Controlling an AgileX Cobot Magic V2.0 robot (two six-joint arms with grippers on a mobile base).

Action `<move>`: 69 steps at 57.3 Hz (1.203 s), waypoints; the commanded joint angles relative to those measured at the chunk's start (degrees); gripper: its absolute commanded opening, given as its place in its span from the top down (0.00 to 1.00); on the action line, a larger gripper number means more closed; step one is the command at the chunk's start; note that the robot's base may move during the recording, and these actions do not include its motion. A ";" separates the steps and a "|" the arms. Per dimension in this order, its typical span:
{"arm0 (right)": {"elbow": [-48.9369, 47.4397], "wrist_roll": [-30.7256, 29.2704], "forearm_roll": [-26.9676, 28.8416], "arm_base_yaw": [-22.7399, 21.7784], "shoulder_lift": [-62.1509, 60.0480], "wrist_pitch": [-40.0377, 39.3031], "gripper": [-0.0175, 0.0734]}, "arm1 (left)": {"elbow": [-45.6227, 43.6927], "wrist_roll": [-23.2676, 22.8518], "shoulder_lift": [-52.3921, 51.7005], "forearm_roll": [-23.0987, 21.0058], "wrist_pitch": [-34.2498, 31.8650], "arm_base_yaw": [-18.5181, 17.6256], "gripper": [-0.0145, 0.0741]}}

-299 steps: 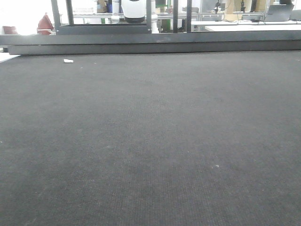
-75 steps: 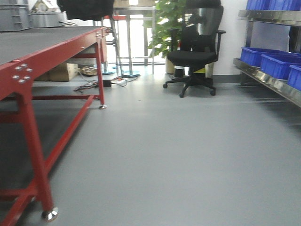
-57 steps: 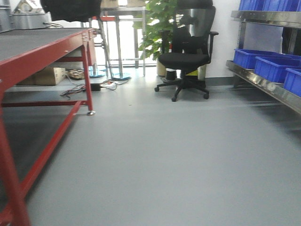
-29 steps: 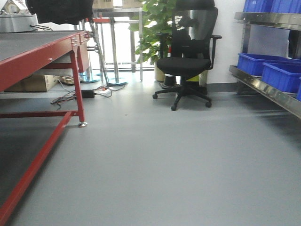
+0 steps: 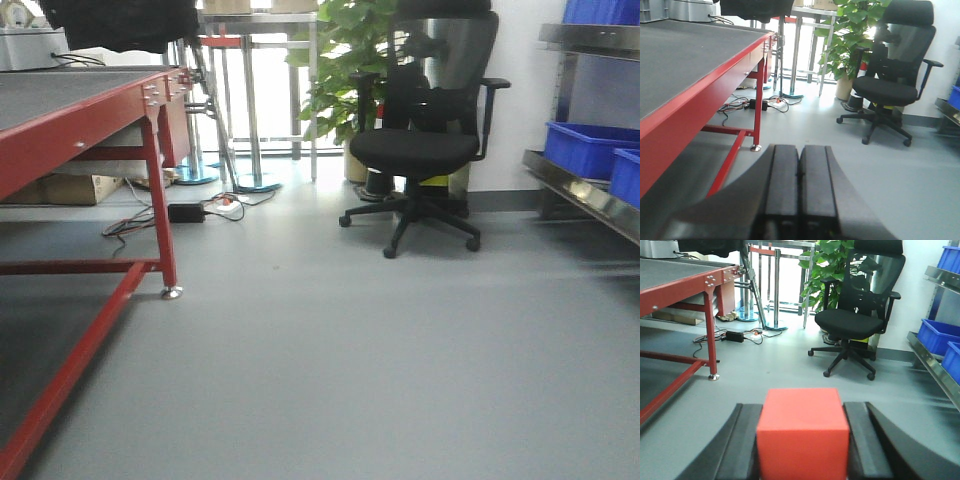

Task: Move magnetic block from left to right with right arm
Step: 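Drive the base past the red-framed table holding the cube in the right gripper, then drive toward the plant and chair, keeping the cube in the right gripper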

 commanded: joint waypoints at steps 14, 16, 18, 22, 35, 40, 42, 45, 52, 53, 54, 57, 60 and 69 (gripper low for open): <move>-1.61 -0.34 -0.52 -0.33 0.65 -4.91 0.42 | 0.44 0.00 -0.65 -0.09 -4.57 -0.42 0.98; -1.61 -0.34 -0.52 -0.33 0.65 -4.91 0.42 | 0.44 0.00 -0.65 -0.09 -4.57 -0.42 0.98; -1.61 -0.34 -0.52 -0.33 0.65 -4.91 0.42 | 0.44 0.00 -0.65 -0.09 -4.57 -0.42 0.98; -1.61 -0.34 -0.52 -0.33 0.65 -4.91 0.42 | 0.44 0.00 -0.65 -0.09 -4.57 -0.42 0.98; -1.61 -0.34 -0.52 -0.33 0.65 -4.91 0.42 | 0.44 0.00 -0.65 -0.09 -4.57 -0.42 0.98; -1.61 -0.34 -0.52 -0.33 0.65 -4.91 0.42 | 0.44 0.00 -0.55 -0.09 -4.46 -0.42 0.98; -1.61 -0.34 -0.52 -0.33 0.65 -4.91 0.42 | 0.44 0.00 -0.55 -0.09 -4.46 -0.42 0.98; -1.61 -0.34 -0.52 -0.33 0.65 -4.91 0.42 | 0.44 0.00 -0.55 -0.09 -4.46 -0.42 0.98; -1.61 -0.34 -0.52 -0.33 0.65 -4.91 0.42 | 0.44 0.00 -0.55 -0.09 -4.46 -0.42 0.98; -1.61 -0.34 -0.52 -0.33 0.65 -4.91 0.42 | 0.44 0.00 -0.55 -0.09 -4.46 -0.42 0.98; -1.61 -0.34 -0.52 -0.33 0.65 -4.91 0.42 | 0.44 0.00 -0.55 -0.09 -4.46 -0.42 0.98; -1.61 -0.34 -0.52 -0.33 0.65 -4.91 0.42 | 0.44 0.00 -0.55 -0.09 -4.46 -0.42 0.98; -1.61 -0.34 -0.52 -0.33 0.65 -4.91 0.42 | 0.44 0.00 -0.55 -0.09 -4.46 -0.42 0.98; -1.61 -0.34 -0.52 -0.33 0.65 -4.91 0.42 | 0.44 0.00 -0.55 -0.09 -4.46 -0.42 0.98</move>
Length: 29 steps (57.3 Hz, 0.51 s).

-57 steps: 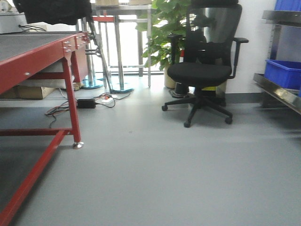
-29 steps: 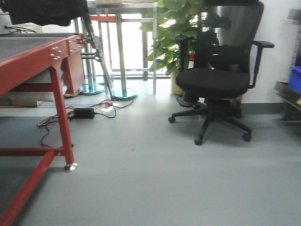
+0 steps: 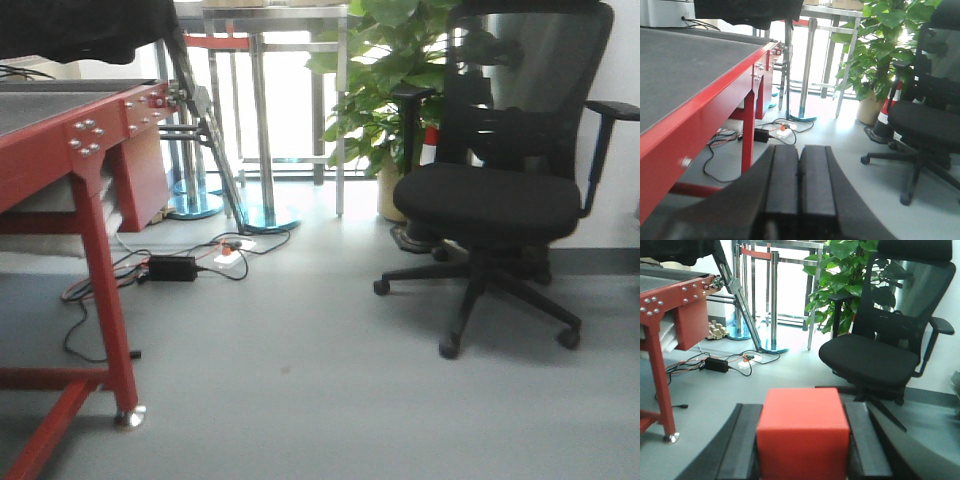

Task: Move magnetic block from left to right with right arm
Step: 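Drive toward the plant and chair, keeping the cube in the right gripper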

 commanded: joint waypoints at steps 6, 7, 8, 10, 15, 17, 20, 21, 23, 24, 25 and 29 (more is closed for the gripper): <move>-1.61 -0.34 -0.52 -0.33 0.65 -5.00 0.42 | 0.44 0.00 -0.55 -0.09 -4.46 -0.42 0.98; -1.61 -0.34 -0.52 -0.33 0.65 -5.00 0.42 | 0.44 0.00 -0.55 -0.09 -4.46 -0.42 0.98; -1.61 -0.34 -0.52 -0.33 0.65 -5.00 0.42 | 0.44 0.00 -0.55 -0.09 -4.46 -0.42 0.98; -1.61 -0.34 -0.52 -0.33 0.65 -5.00 0.42 | 0.44 0.00 -0.55 -0.09 -4.46 -0.42 0.98; -1.61 -0.34 -0.52 -0.33 0.65 -5.00 0.42 | 0.44 0.00 -0.55 -0.09 -4.46 -0.42 0.98; -1.61 -0.34 -0.52 -0.33 0.65 -5.00 0.42 | 0.44 0.00 -0.55 -0.09 -4.46 -0.42 0.98; -1.61 -0.34 -0.52 -0.33 0.65 -5.00 0.42 | 0.44 0.00 -0.55 -0.09 -4.46 -0.42 0.98; -1.61 -0.34 -0.52 -0.33 0.65 -5.00 0.42 | 0.44 0.00 -0.55 -0.09 -4.46 -0.42 0.98; -1.61 -0.34 -0.52 -0.33 0.65 -5.00 0.42 | 0.44 0.00 -0.55 -0.09 -4.46 -0.42 0.98; -1.61 -0.34 -0.52 -0.33 0.65 -5.00 0.42 | 0.44 0.00 -0.55 -0.09 -4.46 -0.42 0.98; -1.61 -0.34 -0.52 -0.33 0.65 -5.00 0.42 | 0.44 0.00 -0.55 -0.09 -4.46 -0.42 0.98; -1.61 -0.34 -0.52 -0.33 0.65 -5.00 0.42 | 0.44 0.00 -0.55 -0.09 -4.46 -0.42 0.98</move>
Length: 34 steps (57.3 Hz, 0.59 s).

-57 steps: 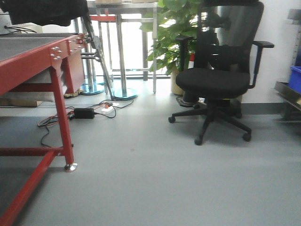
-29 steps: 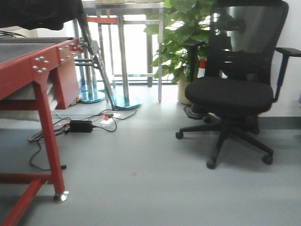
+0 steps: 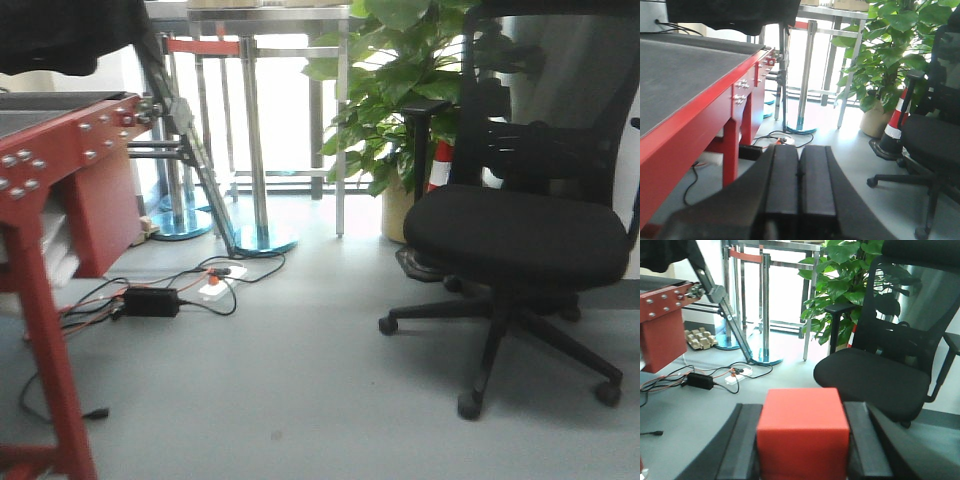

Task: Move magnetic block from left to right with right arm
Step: 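Drive toward the plant and chair, keeping the cube in the right gripper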

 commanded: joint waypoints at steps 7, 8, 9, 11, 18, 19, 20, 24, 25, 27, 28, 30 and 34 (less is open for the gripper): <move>-1.70 -0.34 -0.52 -0.33 0.65 -5.00 0.42 | 0.44 0.00 -0.55 -0.09 -4.46 -0.42 0.98; -1.70 -0.34 -0.52 -0.33 0.65 -5.00 0.42 | 0.44 0.00 -0.55 -0.09 -4.46 -0.42 0.98; -1.70 -0.34 -0.52 -0.33 0.65 -5.00 0.42 | 0.44 0.00 -0.55 -0.09 -4.46 -0.42 0.98; -1.70 -0.34 -0.52 -0.33 0.65 -5.00 0.42 | 0.44 0.00 -0.55 -0.09 -4.46 -0.42 0.98; -1.70 -0.34 -0.52 -0.33 0.65 -5.00 0.42 | 0.44 0.00 -0.55 -0.09 -4.46 -0.42 0.98; -1.70 -0.34 -0.52 -0.33 0.65 -5.00 0.42 | 0.44 0.00 -0.55 -0.09 -4.46 -0.42 0.98; -1.70 -0.34 -0.52 -0.33 0.65 -5.00 0.42 | 0.44 0.00 -0.55 -0.09 -4.46 -0.42 0.98; -1.70 -0.34 -0.52 -0.33 0.65 -5.00 0.42 | 0.44 0.00 -0.55 -0.09 -4.46 -0.42 0.98; -1.70 -0.34 -0.52 -0.33 0.65 -5.00 0.42 | 0.44 0.00 -0.55 -0.09 -4.46 -0.42 0.98; -1.70 -0.34 -0.52 -0.33 0.65 -5.00 0.42 | 0.44 0.00 -0.55 -0.09 -4.46 -0.42 0.98; -1.70 -0.34 -0.52 -0.33 0.65 -5.00 0.42 | 0.44 0.00 -0.55 -0.09 -4.46 -0.42 0.98; -1.70 -0.34 -0.52 -0.33 0.65 -5.00 0.42 | 0.44 0.00 -0.55 -0.09 -4.46 -0.42 0.98; -1.70 -0.34 -0.52 -0.33 0.65 -5.00 0.42 | 0.44 0.00 -0.55 -0.09 -4.46 -0.42 0.98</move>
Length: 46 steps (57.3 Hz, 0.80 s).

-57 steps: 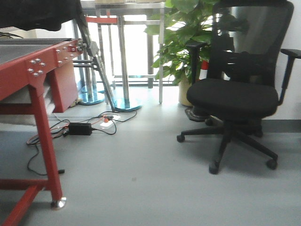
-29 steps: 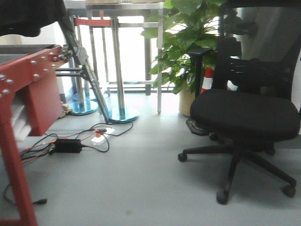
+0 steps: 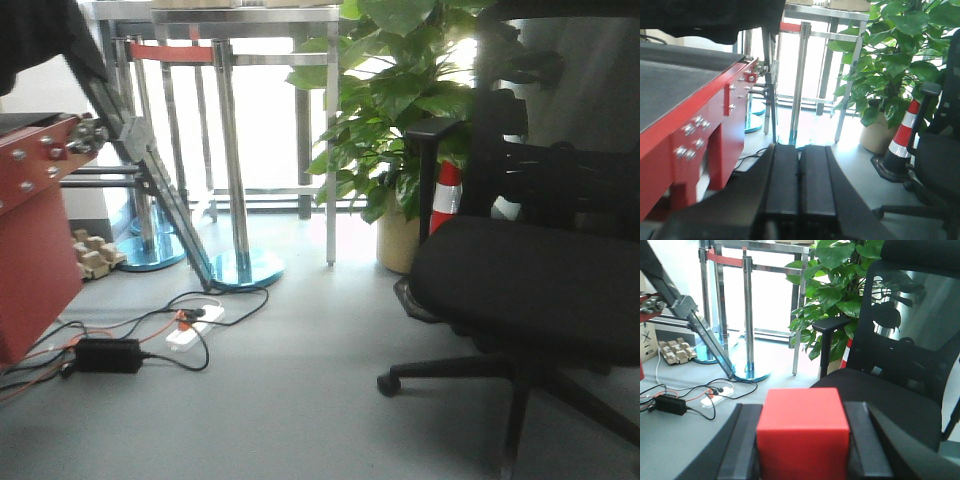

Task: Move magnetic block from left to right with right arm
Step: 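Drive toward the plant and chair, keeping the cube in the right gripper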

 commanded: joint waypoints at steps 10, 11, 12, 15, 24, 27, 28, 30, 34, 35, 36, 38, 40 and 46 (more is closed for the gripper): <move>-1.70 -0.34 -0.52 -0.33 0.65 -5.00 0.42 | 0.44 0.00 -0.55 -0.09 -4.46 -0.42 0.98; -1.70 -0.34 -0.52 -0.33 0.65 -5.00 0.42 | 0.44 0.00 -0.55 -0.09 -4.46 -0.42 0.98; -1.70 -0.34 -0.52 -0.33 0.65 -5.00 0.42 | 0.44 0.00 -0.55 -0.09 -4.46 -0.42 0.98; -1.70 -0.34 -0.52 -0.33 0.65 -5.00 0.42 | 0.44 0.00 -0.55 -0.09 -4.46 -0.42 0.98; -1.70 -0.34 -0.52 -0.33 0.65 -5.00 0.42 | 0.44 0.00 -0.55 -0.09 -4.46 -0.42 0.98; -1.70 -0.34 -0.52 -0.33 0.65 -5.00 0.42 | 0.44 0.00 -0.55 -0.09 -4.46 -0.42 0.98; -1.70 -0.34 -0.52 -0.33 0.65 -5.00 0.42 | 0.44 0.00 -0.55 -0.09 -4.46 -0.42 0.98; -1.70 -0.34 -0.52 -0.33 0.65 -5.00 0.42 | 0.44 0.00 -0.55 -0.09 -4.46 -0.42 0.98; -1.70 -0.34 -0.52 -0.33 0.65 -5.00 0.42 | 0.44 0.00 -0.55 -0.09 -4.46 -0.42 0.98; -1.70 -0.34 -0.52 -0.33 0.65 -5.00 0.42 | 0.44 0.00 -0.55 -0.09 -4.46 -0.42 0.98; -1.70 -0.34 -0.52 -0.33 0.65 -5.00 0.42 | 0.44 0.00 -0.55 -0.09 -4.46 -0.42 0.98; -1.70 -0.34 -0.52 -0.33 0.65 -5.00 0.42 | 0.44 0.00 -0.55 -0.09 -4.46 -0.42 0.98; -1.70 -0.34 -0.52 -0.33 0.65 -5.00 0.42 | 0.44 0.00 -0.55 -0.09 -4.46 -0.42 0.98; -1.70 -0.34 -0.52 -0.33 0.65 -5.00 0.42 | 0.44 0.00 -0.55 -0.09 -4.46 -0.42 0.98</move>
